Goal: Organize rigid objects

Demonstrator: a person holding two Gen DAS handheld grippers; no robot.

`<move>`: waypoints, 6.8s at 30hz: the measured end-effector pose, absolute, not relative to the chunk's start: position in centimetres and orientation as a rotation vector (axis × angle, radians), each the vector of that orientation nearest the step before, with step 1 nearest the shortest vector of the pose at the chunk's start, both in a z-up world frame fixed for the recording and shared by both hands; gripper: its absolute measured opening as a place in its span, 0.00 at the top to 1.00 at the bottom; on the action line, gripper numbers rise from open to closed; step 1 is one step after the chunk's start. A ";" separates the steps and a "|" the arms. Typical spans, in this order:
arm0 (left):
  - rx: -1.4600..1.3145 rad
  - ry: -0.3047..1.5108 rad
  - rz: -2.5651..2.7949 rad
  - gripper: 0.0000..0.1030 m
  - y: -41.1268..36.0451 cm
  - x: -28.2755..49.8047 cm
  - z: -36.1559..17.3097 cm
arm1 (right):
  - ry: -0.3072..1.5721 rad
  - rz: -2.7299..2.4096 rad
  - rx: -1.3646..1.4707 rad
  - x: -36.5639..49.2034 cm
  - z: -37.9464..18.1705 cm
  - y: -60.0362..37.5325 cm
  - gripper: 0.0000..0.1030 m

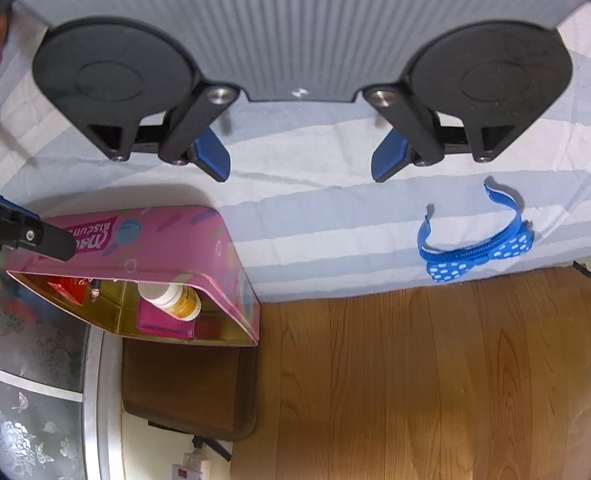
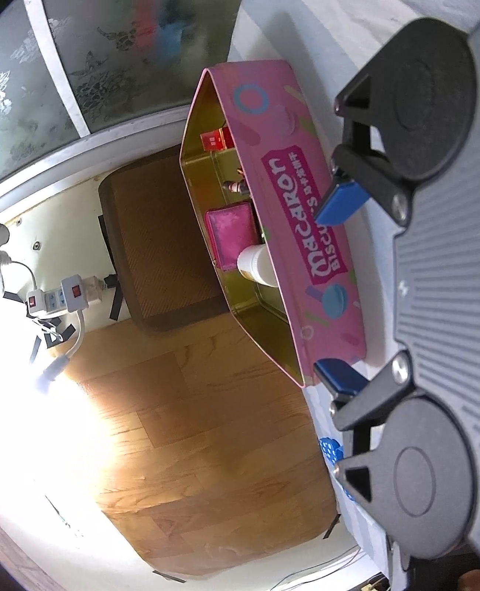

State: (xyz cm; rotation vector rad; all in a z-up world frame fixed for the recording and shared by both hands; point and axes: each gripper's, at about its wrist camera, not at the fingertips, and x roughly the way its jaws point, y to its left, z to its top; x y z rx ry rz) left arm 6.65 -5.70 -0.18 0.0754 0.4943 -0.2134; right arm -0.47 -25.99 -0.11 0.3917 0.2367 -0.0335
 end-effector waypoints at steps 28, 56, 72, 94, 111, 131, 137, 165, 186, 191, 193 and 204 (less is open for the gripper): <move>0.062 0.488 -0.235 0.17 -5.3 6.6 -0.3 | 0.257 -0.053 0.371 -0.1 0.0 -25.7 0.18; -0.068 0.512 -0.090 0.17 3.0 7.7 0.3 | 0.264 0.007 0.102 1.2 1.9 -19.2 0.17; -0.343 0.537 0.174 0.17 14.0 9.4 -0.5 | 0.457 0.297 -0.024 13.4 3.5 -7.2 0.38; -0.126 0.530 -0.019 0.23 9.5 8.2 -0.2 | 0.614 0.285 0.026 10.9 0.1 -7.0 0.90; -0.062 0.630 -0.042 0.39 7.9 2.7 -0.5 | 0.559 0.399 0.072 5.2 0.8 -9.7 0.52; 0.058 0.281 -0.274 0.93 -5.6 6.2 9.0 | 0.122 0.076 0.081 2.1 5.3 -19.2 0.87; 0.133 0.281 -0.372 0.92 -14.9 9.7 9.8 | 0.101 -0.101 0.136 4.3 6.0 -26.3 0.87; 0.161 0.423 -0.284 0.42 -19.4 11.5 9.2 | 0.018 -0.285 0.199 5.2 3.3 -31.6 0.53; 0.154 0.377 -0.249 0.00 -12.1 0.8 6.9 | 0.109 -0.101 0.354 -7.4 5.5 -26.4 0.00; 0.142 0.379 -0.227 0.00 -11.1 0.1 6.9 | 0.137 -0.073 0.378 -8.0 6.2 -25.7 0.00; 0.141 0.381 -0.220 0.00 -10.8 -0.1 6.9 | 0.141 -0.063 0.385 -8.1 6.6 -25.5 0.00; 0.187 0.412 -0.202 0.00 -11.4 -1.0 6.2 | 0.145 -0.049 0.376 -8.4 7.2 -24.5 0.00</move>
